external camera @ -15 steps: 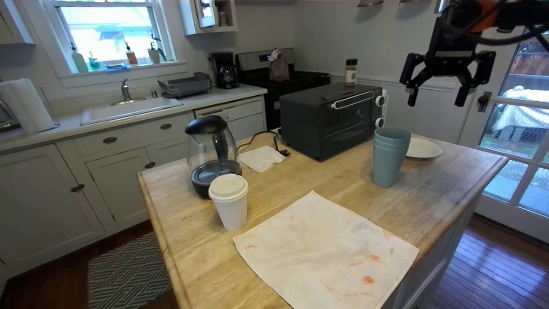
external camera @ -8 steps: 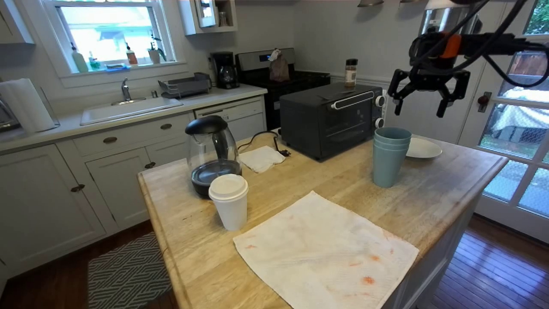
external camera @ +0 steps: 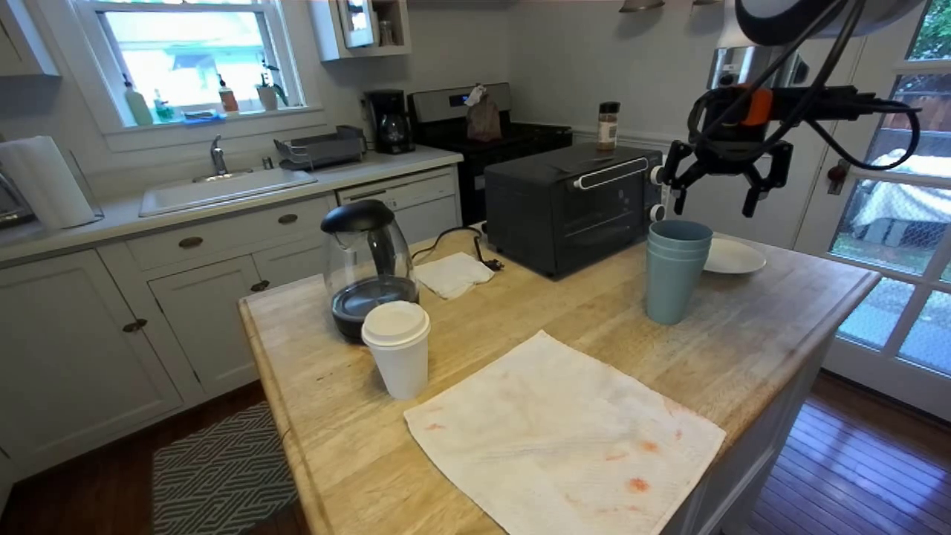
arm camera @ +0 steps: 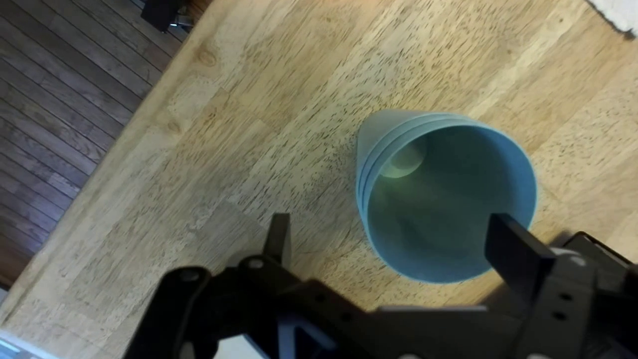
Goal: Pick up all the individual stacked blue cups from the stack of cups and put them on the kitchen counter one by one
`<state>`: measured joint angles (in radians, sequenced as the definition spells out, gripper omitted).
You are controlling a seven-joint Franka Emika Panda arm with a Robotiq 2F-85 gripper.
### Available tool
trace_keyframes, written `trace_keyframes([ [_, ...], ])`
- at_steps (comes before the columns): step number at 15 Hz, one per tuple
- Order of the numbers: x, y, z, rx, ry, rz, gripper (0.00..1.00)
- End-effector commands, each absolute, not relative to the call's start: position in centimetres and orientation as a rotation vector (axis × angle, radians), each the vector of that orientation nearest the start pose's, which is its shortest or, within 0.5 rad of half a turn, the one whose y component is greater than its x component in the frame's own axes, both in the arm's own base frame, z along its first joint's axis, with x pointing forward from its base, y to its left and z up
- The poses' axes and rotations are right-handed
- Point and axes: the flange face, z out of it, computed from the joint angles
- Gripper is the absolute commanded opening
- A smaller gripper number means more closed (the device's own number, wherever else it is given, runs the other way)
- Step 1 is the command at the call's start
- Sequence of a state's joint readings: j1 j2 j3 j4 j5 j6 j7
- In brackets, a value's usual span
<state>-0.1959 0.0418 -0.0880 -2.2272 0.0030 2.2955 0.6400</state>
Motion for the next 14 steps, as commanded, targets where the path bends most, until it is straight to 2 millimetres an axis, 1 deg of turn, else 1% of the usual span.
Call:
trace_keyframes([
  [1, 52.3, -15.8, 35.0, -2.815, 1.396, -0.03, 0.96],
  [2, 52.4, -15.9, 34.7, -2.815, 1.396, -0.021, 0.74],
  [4, 52.5, -16.2, 34.4, -2.818, 1.397, -0.011, 0.69],
  [5, 52.5, -16.3, 34.2, -2.819, 1.397, -0.006, 0.63],
  [6, 52.5, -16.5, 34.1, -2.821, 1.396, -0.003, 0.54],
  [8, 52.6, -16.8, 33.9, -2.825, 1.395, 0.002, 0.41],
  [9, 52.7, -16.9, 33.8, -2.825, 1.394, 0.005, 0.43],
  [11, 52.7, -17.0, 33.7, -2.826, 1.392, 0.009, 0.34],
  [12, 52.7, -17.0, 33.6, -2.827, 1.392, 0.008, 0.33],
  [14, 52.9, -17.0, 33.5, -2.827, 1.391, 0.011, 0.55],
])
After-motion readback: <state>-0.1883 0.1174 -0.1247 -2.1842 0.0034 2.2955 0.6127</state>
